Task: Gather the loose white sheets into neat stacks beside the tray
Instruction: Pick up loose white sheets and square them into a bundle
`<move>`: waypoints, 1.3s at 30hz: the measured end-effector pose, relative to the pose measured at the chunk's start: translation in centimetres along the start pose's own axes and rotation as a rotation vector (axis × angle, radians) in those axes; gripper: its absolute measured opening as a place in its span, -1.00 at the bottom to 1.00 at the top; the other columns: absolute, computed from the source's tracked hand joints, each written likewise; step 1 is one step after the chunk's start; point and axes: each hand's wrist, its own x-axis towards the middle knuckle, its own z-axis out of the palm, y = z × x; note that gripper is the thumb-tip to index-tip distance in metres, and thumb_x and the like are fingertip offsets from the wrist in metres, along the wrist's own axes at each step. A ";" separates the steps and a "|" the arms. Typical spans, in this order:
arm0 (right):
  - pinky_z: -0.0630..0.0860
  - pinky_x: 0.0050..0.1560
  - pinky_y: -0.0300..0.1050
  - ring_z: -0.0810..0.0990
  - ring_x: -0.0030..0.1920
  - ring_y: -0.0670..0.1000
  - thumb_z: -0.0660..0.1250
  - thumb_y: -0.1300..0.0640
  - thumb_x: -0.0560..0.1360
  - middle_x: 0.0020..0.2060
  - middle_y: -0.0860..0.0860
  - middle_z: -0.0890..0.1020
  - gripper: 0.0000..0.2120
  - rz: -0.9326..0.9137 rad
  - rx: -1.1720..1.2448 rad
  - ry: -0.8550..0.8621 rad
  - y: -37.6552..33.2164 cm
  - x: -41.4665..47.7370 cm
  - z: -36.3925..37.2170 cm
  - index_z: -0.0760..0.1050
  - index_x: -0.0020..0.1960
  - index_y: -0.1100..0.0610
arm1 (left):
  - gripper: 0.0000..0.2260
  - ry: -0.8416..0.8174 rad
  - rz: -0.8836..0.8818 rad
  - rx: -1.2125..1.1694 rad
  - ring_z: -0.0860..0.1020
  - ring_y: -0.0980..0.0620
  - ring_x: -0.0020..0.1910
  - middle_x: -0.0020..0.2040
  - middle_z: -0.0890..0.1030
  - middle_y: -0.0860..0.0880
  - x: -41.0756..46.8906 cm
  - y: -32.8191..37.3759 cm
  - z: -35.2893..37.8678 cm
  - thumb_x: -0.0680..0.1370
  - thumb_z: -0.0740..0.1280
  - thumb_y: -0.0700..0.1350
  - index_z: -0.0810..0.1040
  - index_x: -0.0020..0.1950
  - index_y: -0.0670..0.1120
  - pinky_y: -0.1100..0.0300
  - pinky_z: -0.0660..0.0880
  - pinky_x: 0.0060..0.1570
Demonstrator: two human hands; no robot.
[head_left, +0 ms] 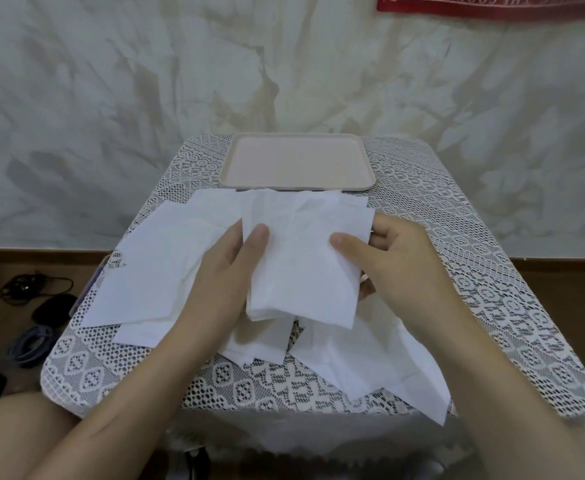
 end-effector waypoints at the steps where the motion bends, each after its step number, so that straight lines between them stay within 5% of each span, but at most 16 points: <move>1: 0.58 -0.42 -0.04 0.69 -0.27 0.17 0.40 0.23 0.58 -0.19 0.09 0.75 -0.90 -0.006 -0.009 -0.007 0.0 0.0 0.1 0.68 0.03 0.11 | -0.74 -0.005 0.007 0.001 0.70 0.16 0.08 0.06 0.75 0.12 -0.1 0.0 0.0 0.69 0.25 0.13 0.64 0.18 0.03 0.26 0.54 -0.01; 11: 0.54 -0.47 -0.11 0.66 -0.31 0.16 0.42 0.20 0.57 -0.20 0.23 0.70 -0.90 0.013 0.001 0.033 1.0 0.3 1.5 0.63 0.04 0.22 | -0.68 -0.078 0.024 -0.023 0.70 0.13 0.14 0.17 0.74 0.12 0.2 -0.4 -0.2 0.62 0.39 0.07 0.60 0.35 0.04 0.29 0.59 -0.04; 16: 0.55 -0.45 -0.12 0.62 -0.34 0.11 0.39 0.20 0.59 -0.18 0.30 0.67 -0.89 0.045 -0.023 -0.027 1.2 0.3 0.9 0.63 0.05 0.23 | -0.77 -0.048 0.033 0.004 0.70 0.18 0.10 0.14 0.74 0.14 0.1 -0.5 -0.1 0.70 0.28 -0.02 0.61 0.32 0.05 0.34 0.57 -0.07; 21: 0.54 -0.34 0.02 0.59 -0.25 0.23 0.43 0.15 0.57 -0.11 0.42 0.61 -0.77 -0.039 -0.011 0.117 0.7 0.5 -0.6 0.52 0.02 0.33 | -0.75 -0.026 0.030 0.002 0.70 0.23 0.02 0.08 0.75 0.17 -0.1 -0.3 0.2 0.68 0.28 0.05 0.62 0.31 0.04 0.42 0.53 -0.15; 25: 0.51 -0.43 -0.07 0.55 -0.28 0.12 0.45 0.18 0.55 -0.15 0.46 0.56 -0.74 -0.031 0.019 0.077 0.1 0.4 -0.1 0.50 0.01 0.39 | -0.55 -0.020 0.061 0.035 0.68 0.30 0.00 0.05 0.73 0.24 -0.3 0.2 0.3 0.53 0.27 0.23 0.61 0.32 0.04 0.46 0.51 -0.16; 30: 0.46 -0.50 -0.16 0.52 -0.34 0.07 0.47 0.18 0.55 -0.28 0.36 0.55 -0.76 0.004 0.051 0.065 0.4 0.8 2.1 0.47 -0.13 0.31 | -0.52 -0.042 0.078 0.035 0.68 0.30 0.04 0.11 0.72 0.24 -0.2 0.1 0.1 0.54 0.30 0.26 0.59 0.37 0.05 0.45 0.52 -0.12; 34: 0.46 -0.47 -0.13 0.50 -0.33 0.09 0.48 0.16 0.54 -0.25 0.38 0.56 -0.74 0.020 0.079 0.083 0.6 1.2 2.9 0.48 -0.09 0.33 | -0.56 -0.097 0.036 0.015 0.68 0.16 0.18 0.23 0.71 0.16 0.0 -0.2 -0.2 0.58 0.37 0.19 0.55 0.43 0.11 0.26 0.59 0.05; 39: 0.44 -0.35 -0.09 0.52 -0.37 0.02 0.50 0.07 0.51 -0.39 -0.06 0.55 -0.84 0.006 -0.057 0.099 1.1 1.3 2.5 0.52 -0.07 0.07 | -0.67 -0.084 0.018 -0.019 0.69 0.12 0.18 0.24 0.71 0.11 0.2 -0.5 -0.3 0.66 0.35 -0.06 0.55 0.44 0.05 0.27 0.62 -0.01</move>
